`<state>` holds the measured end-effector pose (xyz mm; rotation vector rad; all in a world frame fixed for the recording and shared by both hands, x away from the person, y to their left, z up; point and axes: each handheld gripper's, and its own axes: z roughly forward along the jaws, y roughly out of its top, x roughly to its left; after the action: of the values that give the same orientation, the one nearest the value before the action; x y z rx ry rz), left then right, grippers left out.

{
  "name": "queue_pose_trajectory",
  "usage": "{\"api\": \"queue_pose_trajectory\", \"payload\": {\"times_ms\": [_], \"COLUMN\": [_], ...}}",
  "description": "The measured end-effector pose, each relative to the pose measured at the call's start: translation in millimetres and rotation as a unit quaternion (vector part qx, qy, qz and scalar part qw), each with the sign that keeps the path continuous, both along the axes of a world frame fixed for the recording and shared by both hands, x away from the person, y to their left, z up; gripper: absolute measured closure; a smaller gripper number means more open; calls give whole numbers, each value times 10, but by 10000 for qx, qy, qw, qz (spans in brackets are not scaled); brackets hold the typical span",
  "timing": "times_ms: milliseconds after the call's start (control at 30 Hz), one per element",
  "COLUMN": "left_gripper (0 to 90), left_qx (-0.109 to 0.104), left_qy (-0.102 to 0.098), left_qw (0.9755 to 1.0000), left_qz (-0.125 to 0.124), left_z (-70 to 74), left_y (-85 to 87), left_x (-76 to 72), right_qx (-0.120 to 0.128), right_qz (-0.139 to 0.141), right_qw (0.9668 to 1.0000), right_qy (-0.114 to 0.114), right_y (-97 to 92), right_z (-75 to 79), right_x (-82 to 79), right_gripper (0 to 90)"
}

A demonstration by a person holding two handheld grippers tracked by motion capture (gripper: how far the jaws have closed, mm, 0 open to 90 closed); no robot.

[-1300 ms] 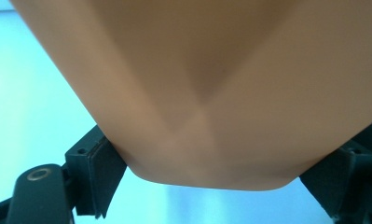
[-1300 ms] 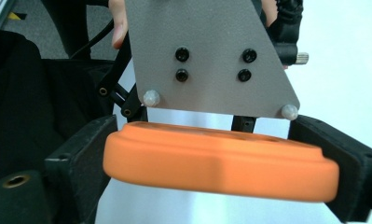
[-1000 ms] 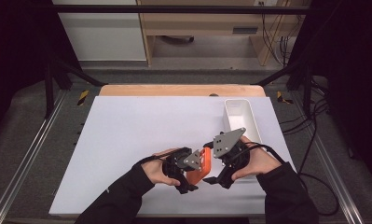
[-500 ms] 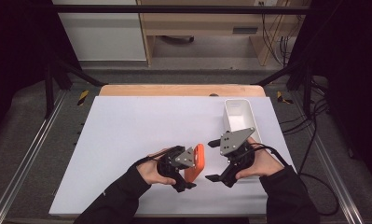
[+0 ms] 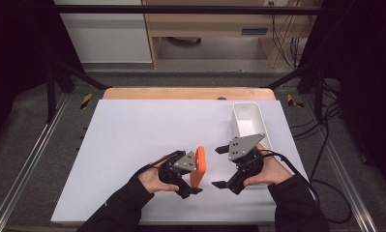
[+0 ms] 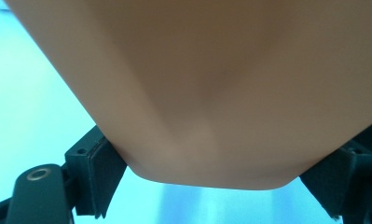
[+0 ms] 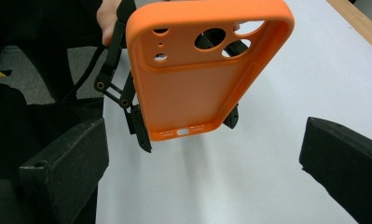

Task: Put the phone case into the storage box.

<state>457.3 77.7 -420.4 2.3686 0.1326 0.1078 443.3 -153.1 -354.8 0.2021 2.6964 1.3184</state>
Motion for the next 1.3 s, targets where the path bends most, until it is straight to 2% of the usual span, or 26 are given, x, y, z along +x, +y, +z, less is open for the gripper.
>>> {"api": "queue_pose_trajectory", "payload": {"times_ms": [233,800,1300], "left_gripper": [154,154,154], "left_qx": [-61,-71,-66], "left_qy": [-5,-116,-163], "left_qw": [10000,9997,9992], "left_qz": [15,-195,-349], "left_z": [-4,58,26], "left_y": [-9,-183,-264], "left_x": [-14,-53,-96], "right_qx": [66,205,302], "right_qz": [-4,55,170], "right_qw": [10000,9997,9992], "right_qy": [47,100,180], "right_y": [30,60,88], "right_z": [-21,-36,-60], "right_x": [1,-15,-22], "right_gripper": [23,28,46]}}
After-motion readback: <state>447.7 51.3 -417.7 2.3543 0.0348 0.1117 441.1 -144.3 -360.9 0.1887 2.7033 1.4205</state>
